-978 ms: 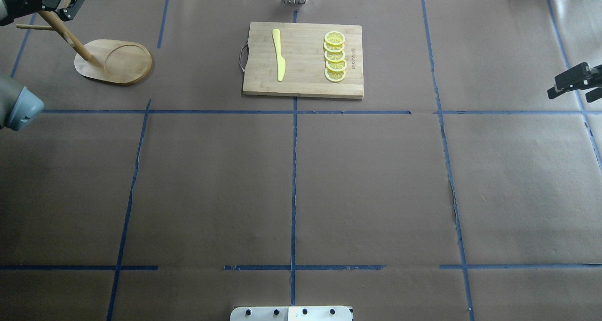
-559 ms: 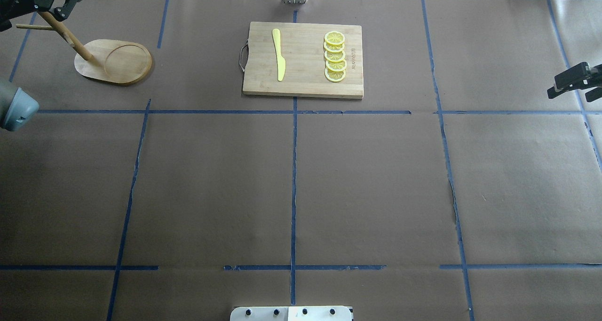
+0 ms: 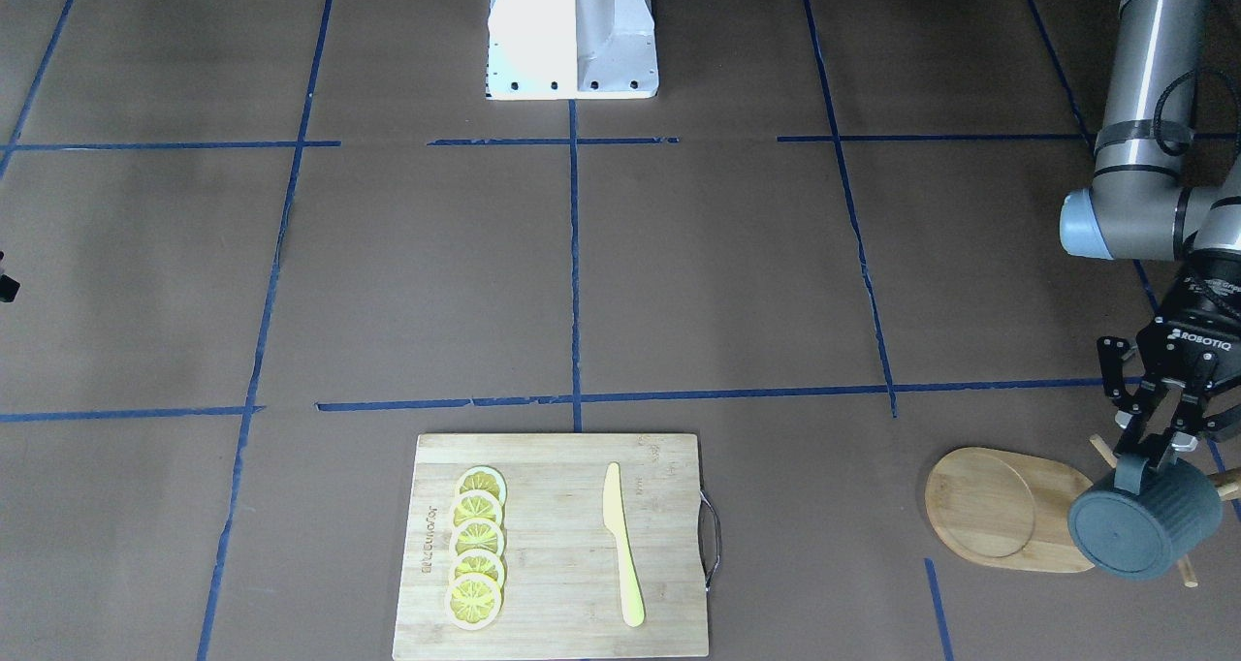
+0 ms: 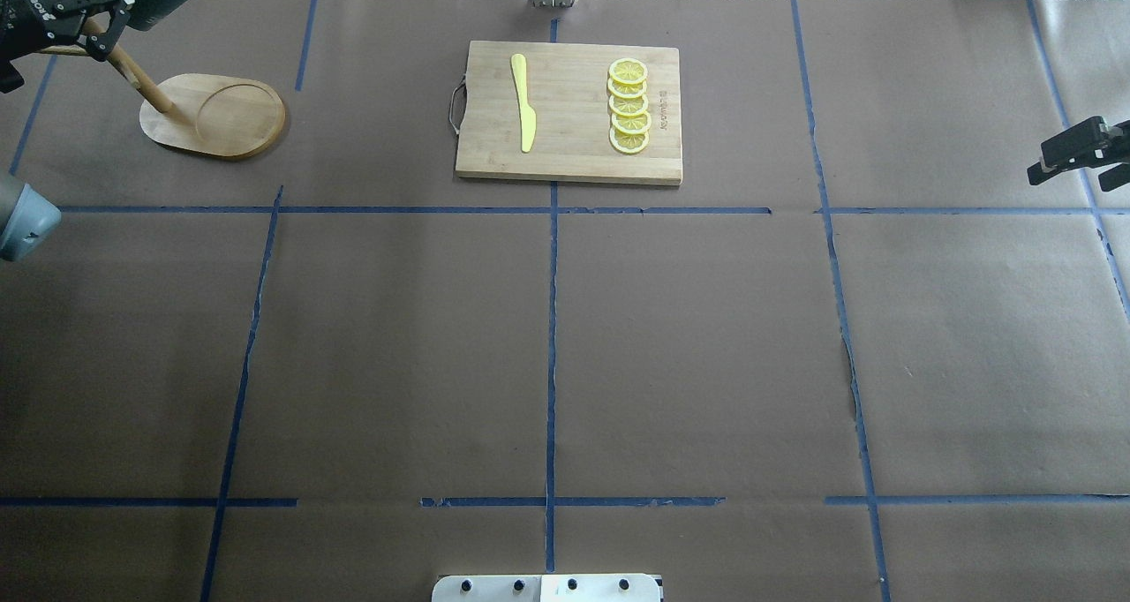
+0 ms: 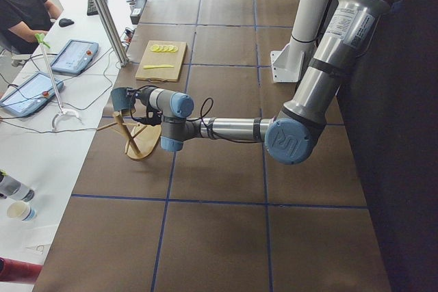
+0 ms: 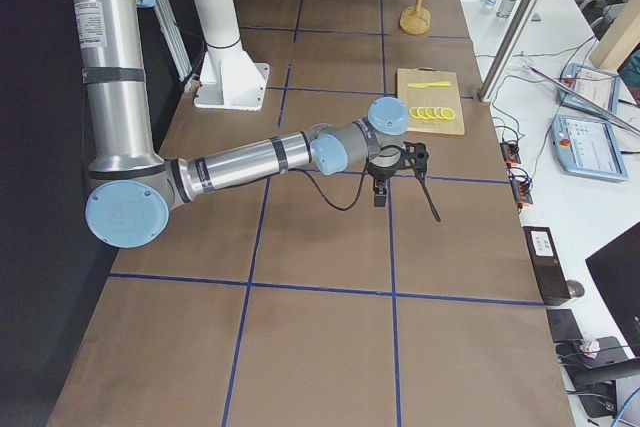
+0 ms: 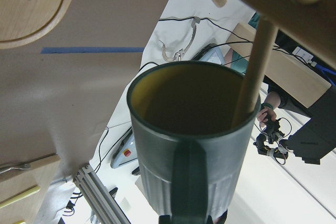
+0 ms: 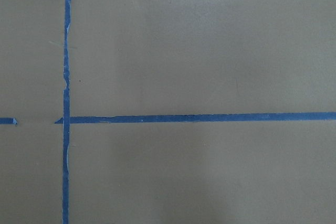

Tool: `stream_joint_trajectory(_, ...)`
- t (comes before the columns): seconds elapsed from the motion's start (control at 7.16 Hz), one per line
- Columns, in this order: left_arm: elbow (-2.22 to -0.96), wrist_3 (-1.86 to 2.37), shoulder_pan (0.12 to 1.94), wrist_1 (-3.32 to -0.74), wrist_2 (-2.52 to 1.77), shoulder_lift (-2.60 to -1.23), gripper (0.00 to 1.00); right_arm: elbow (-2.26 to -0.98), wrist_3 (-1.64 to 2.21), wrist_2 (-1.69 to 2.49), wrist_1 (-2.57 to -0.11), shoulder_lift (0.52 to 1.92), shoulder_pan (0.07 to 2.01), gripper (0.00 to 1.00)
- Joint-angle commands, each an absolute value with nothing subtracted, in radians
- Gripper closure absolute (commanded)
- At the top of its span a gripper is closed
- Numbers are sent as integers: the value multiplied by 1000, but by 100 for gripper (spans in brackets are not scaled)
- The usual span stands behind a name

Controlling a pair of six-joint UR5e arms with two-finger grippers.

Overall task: Hang cup on storage rack
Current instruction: 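Tilt the mug and slide its handle onto a rack peg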

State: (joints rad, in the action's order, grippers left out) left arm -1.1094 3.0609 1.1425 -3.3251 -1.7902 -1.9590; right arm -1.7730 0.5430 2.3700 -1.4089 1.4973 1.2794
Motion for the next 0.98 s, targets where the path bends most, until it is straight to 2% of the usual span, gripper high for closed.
stream_joint_trajectory(0.0,-1106,3074,1152,-3329,-1795,-1957,99,-1773,546,2370,-1408,1497,1279,0)
stream_joint_trajectory(0.84,-1094,3073,1167,-3335,-1830,-1927,93,-1775,554,2372,-1407,1496,1278,0)
